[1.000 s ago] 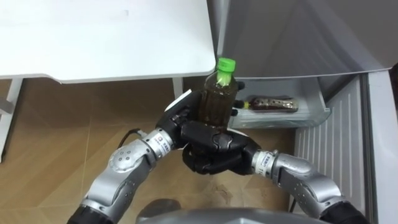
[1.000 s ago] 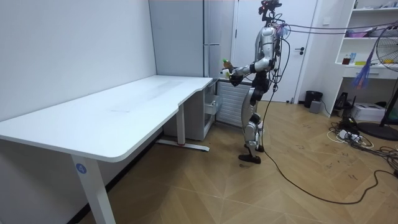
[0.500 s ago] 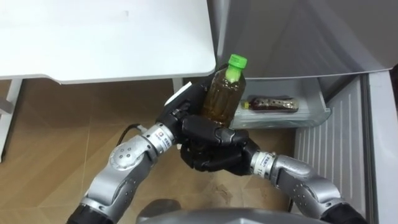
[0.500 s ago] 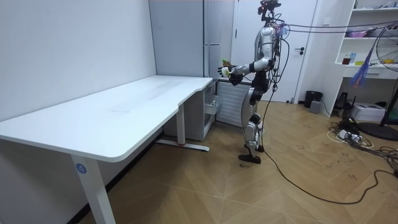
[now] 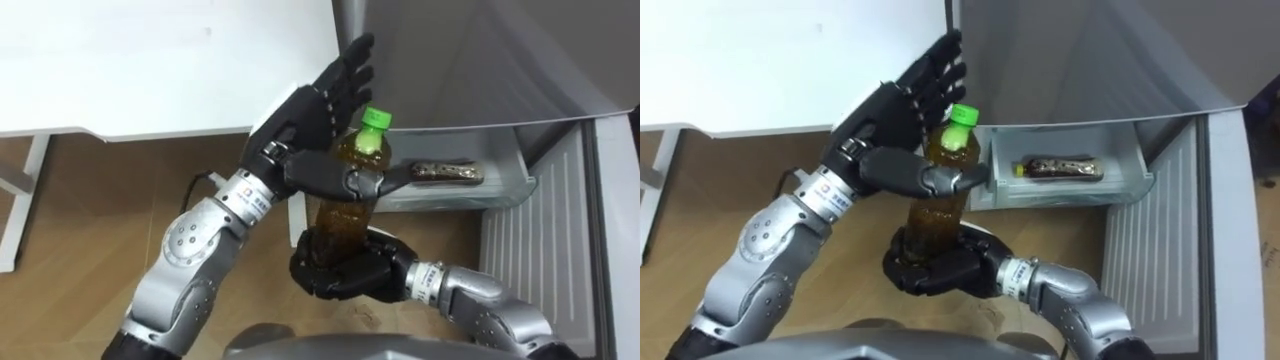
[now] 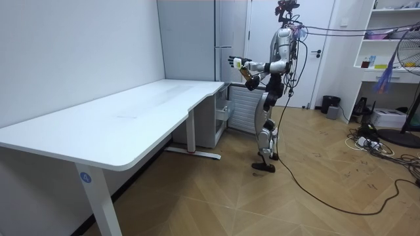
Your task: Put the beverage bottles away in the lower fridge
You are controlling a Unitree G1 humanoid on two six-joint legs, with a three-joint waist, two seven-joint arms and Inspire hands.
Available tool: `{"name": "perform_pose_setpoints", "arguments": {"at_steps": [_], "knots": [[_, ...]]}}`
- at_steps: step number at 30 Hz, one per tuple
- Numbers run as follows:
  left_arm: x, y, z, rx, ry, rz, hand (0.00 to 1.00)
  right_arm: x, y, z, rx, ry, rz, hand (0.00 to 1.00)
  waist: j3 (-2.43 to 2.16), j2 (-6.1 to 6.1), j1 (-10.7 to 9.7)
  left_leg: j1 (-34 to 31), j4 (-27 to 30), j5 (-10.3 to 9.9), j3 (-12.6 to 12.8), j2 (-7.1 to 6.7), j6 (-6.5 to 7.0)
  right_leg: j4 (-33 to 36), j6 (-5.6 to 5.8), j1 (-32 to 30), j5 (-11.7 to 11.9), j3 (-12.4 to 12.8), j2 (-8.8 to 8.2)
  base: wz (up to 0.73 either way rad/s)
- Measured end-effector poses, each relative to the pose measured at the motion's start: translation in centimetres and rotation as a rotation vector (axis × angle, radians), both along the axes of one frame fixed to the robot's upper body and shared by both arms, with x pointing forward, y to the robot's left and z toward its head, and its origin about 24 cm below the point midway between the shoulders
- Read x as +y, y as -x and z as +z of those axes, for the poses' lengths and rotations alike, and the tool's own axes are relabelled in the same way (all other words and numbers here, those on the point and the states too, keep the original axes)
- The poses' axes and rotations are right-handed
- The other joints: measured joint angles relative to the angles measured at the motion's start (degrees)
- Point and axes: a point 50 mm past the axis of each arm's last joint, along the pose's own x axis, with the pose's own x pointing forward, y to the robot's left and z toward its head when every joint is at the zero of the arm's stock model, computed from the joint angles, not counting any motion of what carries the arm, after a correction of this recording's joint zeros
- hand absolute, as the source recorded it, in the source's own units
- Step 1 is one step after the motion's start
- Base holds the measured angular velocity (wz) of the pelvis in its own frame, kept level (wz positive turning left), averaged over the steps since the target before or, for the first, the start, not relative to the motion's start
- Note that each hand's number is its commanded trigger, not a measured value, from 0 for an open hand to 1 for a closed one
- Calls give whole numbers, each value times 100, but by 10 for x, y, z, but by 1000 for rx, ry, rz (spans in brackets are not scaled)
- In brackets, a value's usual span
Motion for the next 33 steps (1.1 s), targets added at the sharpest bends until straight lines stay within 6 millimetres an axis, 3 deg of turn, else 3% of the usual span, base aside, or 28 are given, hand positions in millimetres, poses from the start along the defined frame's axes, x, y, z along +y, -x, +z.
{"name": "perform_pose_setpoints", "arguments": {"at_steps": [10,15,18,19,22,28,33], "knots": [[37,-10,12,-69,-36,231,0,-17,9,-3,-3,45,-14,100,-13,-49,287,128,-103,5,-7,2,-8,-107,0,153,0,-107,-6,-1],[55,-8,29,-131,-32,350,0,-24,11,-4,1,55,-36,100,-9,-38,419,173,-109,5,-41,-4,-8,-132,0,215,0,-152,-9,5],[68,-8,40,-186,-20,457,0,-25,12,-4,2,53,-44,100,30,37,507,319,-176,4,-48,-12,-9,-201,1,378,1,-146,-6,1],[73,-7,41,-193,-12,500,0,-29,12,-4,0,60,-54,100,10,74,550,335,-202,3,-47,-12,-9,-202,1,379,1,-128,-4,-3],[86,-2,38,-176,8,620,0,-34,16,0,-16,59,-85,100,1,158,573,344,-224,12,-47,-10,-19,-203,1,371,0,-105,2,-2],[110,10,34,-128,76,795,0,-38,16,0,-31,69,-102,100,4,135,594,461,-317,44,-89,-19,-42,-296,0,482,0,-116,10,1],[134,15,33,-113,67,965,0,-40,19,-1,-22,69,-132,100,5,138,774,527,-380,52,-86,-13,-53,-299,0,517,1,-156,13,-1]]}}
